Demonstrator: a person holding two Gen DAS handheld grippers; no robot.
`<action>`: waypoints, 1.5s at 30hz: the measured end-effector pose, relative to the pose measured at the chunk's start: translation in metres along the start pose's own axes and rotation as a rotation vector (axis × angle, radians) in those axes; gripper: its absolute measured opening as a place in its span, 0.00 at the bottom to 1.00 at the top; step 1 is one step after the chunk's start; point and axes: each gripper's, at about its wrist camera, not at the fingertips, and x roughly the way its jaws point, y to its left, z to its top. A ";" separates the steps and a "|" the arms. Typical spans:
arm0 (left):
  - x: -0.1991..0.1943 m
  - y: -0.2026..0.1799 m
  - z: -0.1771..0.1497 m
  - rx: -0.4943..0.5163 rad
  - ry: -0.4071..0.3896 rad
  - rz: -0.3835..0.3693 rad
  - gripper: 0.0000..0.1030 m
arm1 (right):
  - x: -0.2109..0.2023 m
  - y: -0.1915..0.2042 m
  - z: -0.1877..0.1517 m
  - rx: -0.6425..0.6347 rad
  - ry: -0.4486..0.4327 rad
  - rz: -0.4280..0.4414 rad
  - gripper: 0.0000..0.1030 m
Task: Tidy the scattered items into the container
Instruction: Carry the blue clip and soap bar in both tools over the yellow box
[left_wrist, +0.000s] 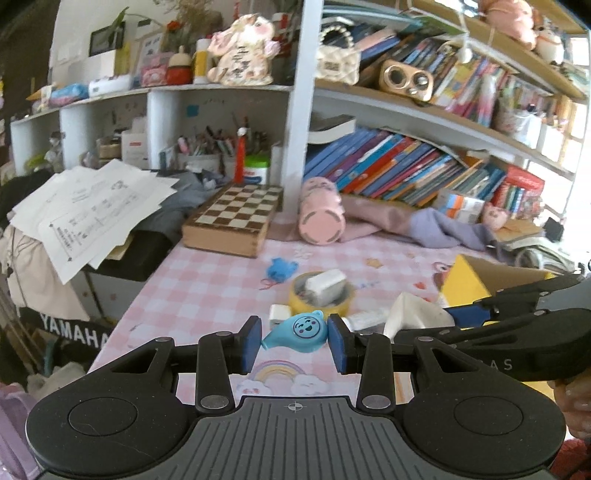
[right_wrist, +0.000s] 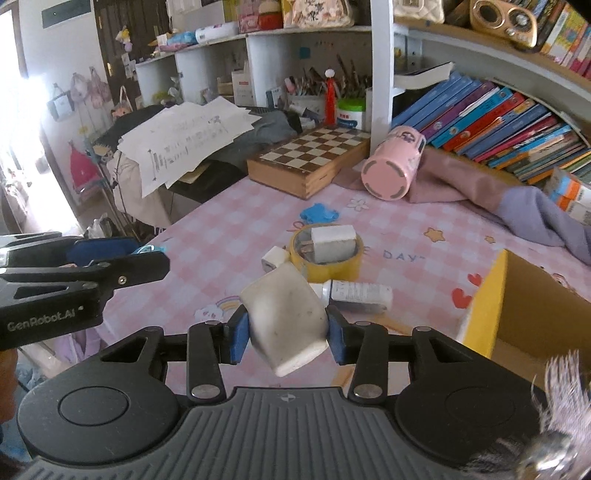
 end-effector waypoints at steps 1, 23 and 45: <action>-0.003 -0.003 -0.002 0.004 0.001 -0.009 0.36 | -0.007 0.000 -0.004 0.000 -0.006 -0.004 0.39; -0.063 -0.046 -0.040 0.063 -0.009 -0.143 0.36 | -0.100 0.012 -0.083 0.099 -0.056 -0.144 0.39; -0.056 -0.125 -0.064 0.237 0.099 -0.437 0.36 | -0.171 -0.014 -0.168 0.347 0.003 -0.400 0.39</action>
